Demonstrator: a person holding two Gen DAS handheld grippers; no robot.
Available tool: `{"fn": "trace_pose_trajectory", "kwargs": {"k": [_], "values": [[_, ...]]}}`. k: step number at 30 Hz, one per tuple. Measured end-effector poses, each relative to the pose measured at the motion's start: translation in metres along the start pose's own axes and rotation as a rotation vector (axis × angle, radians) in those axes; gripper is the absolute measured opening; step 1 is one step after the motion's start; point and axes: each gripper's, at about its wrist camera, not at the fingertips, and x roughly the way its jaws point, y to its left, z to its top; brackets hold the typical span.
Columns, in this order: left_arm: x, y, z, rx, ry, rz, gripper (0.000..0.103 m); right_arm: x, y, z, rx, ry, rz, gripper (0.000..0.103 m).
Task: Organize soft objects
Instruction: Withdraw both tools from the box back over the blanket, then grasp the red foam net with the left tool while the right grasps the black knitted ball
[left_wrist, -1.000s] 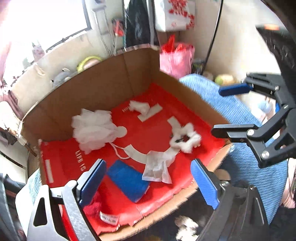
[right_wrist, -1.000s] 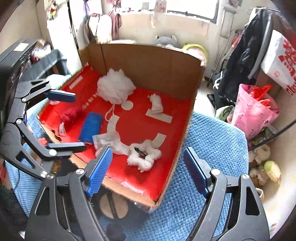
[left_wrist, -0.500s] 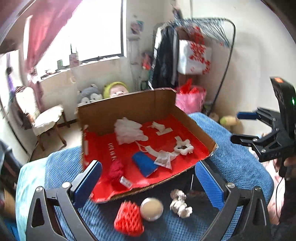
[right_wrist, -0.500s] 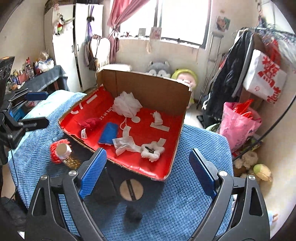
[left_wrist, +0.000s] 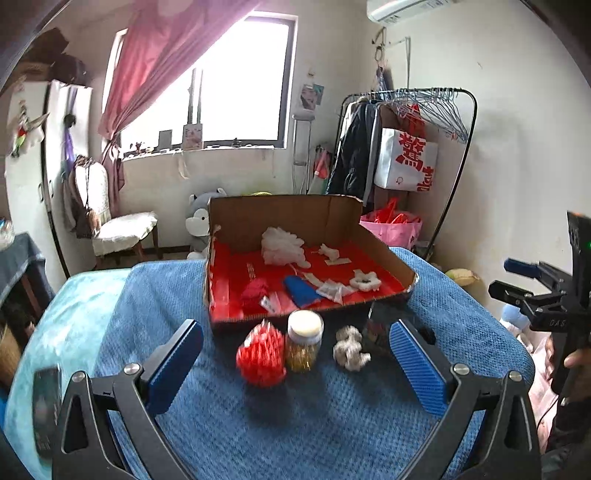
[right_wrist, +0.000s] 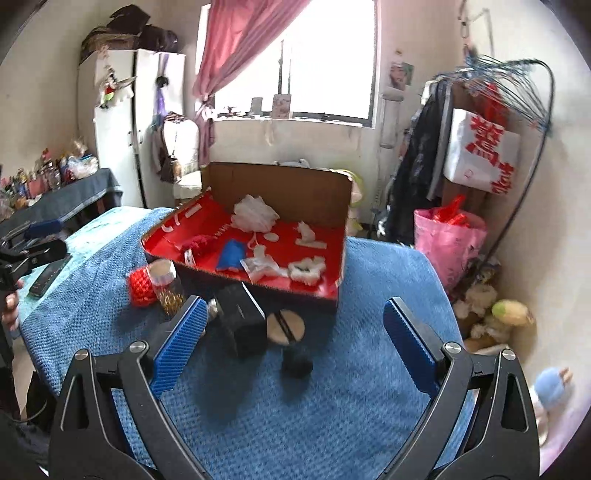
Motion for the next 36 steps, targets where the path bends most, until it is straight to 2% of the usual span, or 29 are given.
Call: {"fn": "trace_pose_trajectory", "kwargs": {"k": [2,6,9,13,17,22,36], "values": [[-0.005,-0.003,-0.015,0.008,-0.008,0.025,0.103,-0.003,0.005,-0.018,0.015,-0.002,-0.032,0.097],[-0.006,-0.009,-0.041,0.030,-0.018,0.081,0.103,-0.004,0.014,-0.051,0.052,-0.008,-0.024,0.097],[-0.002,-0.012,-0.060,0.010,-0.021,0.072,0.103,0.004,0.023,-0.076,0.088,0.002,-0.023,0.097],[0.012,-0.015,-0.080,-0.017,0.001,0.057,0.103,0.018,0.034,-0.091,0.099,0.020,-0.035,0.097],[0.027,-0.017,-0.093,-0.056,0.041,0.047,0.103,0.025,0.045,-0.096,0.093,0.021,-0.016,0.097],[0.042,-0.022,-0.103,-0.056,0.093,0.048,0.103,0.031,0.050,-0.102,0.105,0.042,-0.002,0.097],[0.053,-0.017,-0.106,-0.075,0.140,0.052,0.103,0.045,0.043,-0.106,0.134,0.090,-0.001,0.097]]}}
